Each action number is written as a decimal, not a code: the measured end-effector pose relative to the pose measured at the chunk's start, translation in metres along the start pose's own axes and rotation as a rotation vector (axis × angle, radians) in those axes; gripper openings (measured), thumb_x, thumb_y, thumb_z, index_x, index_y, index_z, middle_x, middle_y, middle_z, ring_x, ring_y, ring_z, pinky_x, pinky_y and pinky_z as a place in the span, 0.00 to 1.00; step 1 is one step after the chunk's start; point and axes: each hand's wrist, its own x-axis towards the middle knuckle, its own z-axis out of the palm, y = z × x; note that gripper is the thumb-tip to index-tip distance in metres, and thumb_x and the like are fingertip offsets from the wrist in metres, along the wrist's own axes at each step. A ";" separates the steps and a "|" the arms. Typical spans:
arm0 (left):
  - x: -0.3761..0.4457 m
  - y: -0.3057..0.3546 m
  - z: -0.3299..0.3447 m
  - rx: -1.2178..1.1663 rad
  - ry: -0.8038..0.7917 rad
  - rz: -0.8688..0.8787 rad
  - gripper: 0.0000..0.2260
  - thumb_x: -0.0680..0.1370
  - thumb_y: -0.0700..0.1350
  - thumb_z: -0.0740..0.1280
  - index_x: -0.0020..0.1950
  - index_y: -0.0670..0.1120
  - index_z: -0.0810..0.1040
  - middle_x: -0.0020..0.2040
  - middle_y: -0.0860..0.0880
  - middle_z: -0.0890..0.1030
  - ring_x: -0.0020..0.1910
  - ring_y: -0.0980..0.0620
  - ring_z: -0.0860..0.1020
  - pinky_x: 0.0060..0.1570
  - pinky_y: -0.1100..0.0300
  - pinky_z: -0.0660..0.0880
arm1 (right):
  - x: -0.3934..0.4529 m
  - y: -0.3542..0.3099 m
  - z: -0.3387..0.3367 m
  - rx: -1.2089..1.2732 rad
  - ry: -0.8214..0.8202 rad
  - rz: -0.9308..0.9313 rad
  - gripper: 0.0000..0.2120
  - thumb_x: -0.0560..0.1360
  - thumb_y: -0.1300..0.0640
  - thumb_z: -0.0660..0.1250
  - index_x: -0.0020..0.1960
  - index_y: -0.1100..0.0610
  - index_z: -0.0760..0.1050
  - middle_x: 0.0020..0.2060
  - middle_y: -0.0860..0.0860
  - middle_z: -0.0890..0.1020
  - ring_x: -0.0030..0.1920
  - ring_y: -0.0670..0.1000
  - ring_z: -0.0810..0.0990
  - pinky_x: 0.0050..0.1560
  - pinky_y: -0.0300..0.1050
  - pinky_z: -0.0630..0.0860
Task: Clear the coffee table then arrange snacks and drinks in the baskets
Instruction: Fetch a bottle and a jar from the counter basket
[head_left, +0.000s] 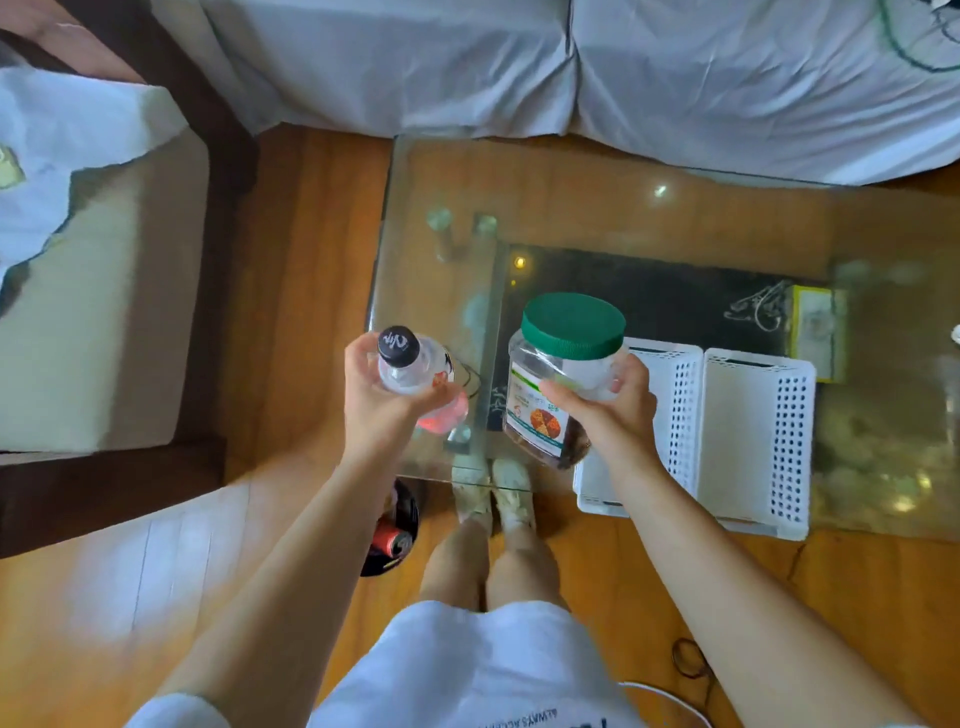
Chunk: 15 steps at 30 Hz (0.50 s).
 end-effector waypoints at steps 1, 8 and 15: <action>0.015 -0.006 0.008 0.025 0.017 0.006 0.30 0.55 0.44 0.79 0.50 0.61 0.69 0.48 0.57 0.77 0.45 0.65 0.77 0.49 0.63 0.72 | 0.014 0.004 0.006 -0.008 0.013 -0.003 0.33 0.60 0.48 0.78 0.57 0.46 0.63 0.55 0.46 0.67 0.58 0.47 0.69 0.49 0.37 0.72; 0.083 -0.055 0.040 0.183 0.020 -0.056 0.32 0.59 0.39 0.79 0.59 0.53 0.73 0.53 0.57 0.79 0.53 0.58 0.76 0.52 0.71 0.70 | 0.083 0.033 0.037 -0.066 -0.002 -0.032 0.41 0.59 0.56 0.80 0.66 0.53 0.61 0.59 0.48 0.71 0.58 0.45 0.71 0.54 0.36 0.73; 0.100 -0.088 0.047 0.234 0.008 -0.038 0.30 0.59 0.40 0.80 0.52 0.59 0.70 0.46 0.64 0.76 0.46 0.69 0.75 0.42 0.78 0.69 | 0.121 0.062 0.060 -0.143 -0.065 -0.049 0.43 0.61 0.53 0.79 0.68 0.48 0.57 0.66 0.47 0.68 0.57 0.40 0.65 0.46 0.24 0.65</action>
